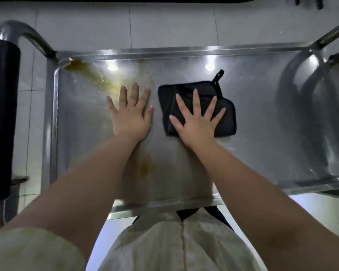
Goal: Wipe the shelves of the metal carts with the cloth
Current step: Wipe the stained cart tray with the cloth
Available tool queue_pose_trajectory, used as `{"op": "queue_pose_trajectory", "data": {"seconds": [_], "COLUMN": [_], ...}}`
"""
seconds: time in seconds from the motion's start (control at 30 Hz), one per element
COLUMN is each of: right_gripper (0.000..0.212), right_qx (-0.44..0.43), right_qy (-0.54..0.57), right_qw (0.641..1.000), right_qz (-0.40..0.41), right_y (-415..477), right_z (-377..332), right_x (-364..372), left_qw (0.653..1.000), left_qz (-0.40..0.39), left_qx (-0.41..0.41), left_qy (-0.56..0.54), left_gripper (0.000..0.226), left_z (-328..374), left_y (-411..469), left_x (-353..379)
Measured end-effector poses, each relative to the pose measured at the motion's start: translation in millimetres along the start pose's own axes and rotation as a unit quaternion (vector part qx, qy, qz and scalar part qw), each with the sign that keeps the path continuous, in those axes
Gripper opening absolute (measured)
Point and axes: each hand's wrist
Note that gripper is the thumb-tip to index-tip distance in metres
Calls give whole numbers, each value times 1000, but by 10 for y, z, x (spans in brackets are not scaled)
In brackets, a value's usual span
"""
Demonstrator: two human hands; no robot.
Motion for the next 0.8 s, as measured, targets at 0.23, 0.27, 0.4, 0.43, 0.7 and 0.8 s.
{"op": "queue_pose_trajectory", "data": {"seconds": [0.23,0.27,0.4,0.43,0.7,0.8], "right_gripper": [71,71,69,69,70,72], "right_qx": [27,18,-49,-64,-92,-9], "right_qy": [-12,-15,-14,-15,-11,6], "right_qw": [999,999,998,997,996,1000], "right_qz": [-43,-45,-38,-28,-4,-21], "right_y": [1305,1180,53,-336,-904,196], "right_z": [-237,-208,20,70,265,275], "right_x": [-318,-305,-67,2,90,-158], "left_qw": [1000,1000,1000,1000,1000,1000], "left_qz": [1,0,-5,-5,2,5], "left_qx": [-7,-7,-7,-7,-7,4], "left_qy": [-10,-11,-9,-10,-19,-13], "left_gripper": [58,58,58,58,58,59], "left_z": [9,13,37,42,27,-1], "left_y": [24,23,12,12,0,12], "left_x": [25,20,-6,-10,-14,14]}}
Point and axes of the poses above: each hand's wrist, its own y-axis towards the middle knuckle, its own x-axis out of the palm, z = x × y, and after that the axes turned 1 degree about -x, right-handed
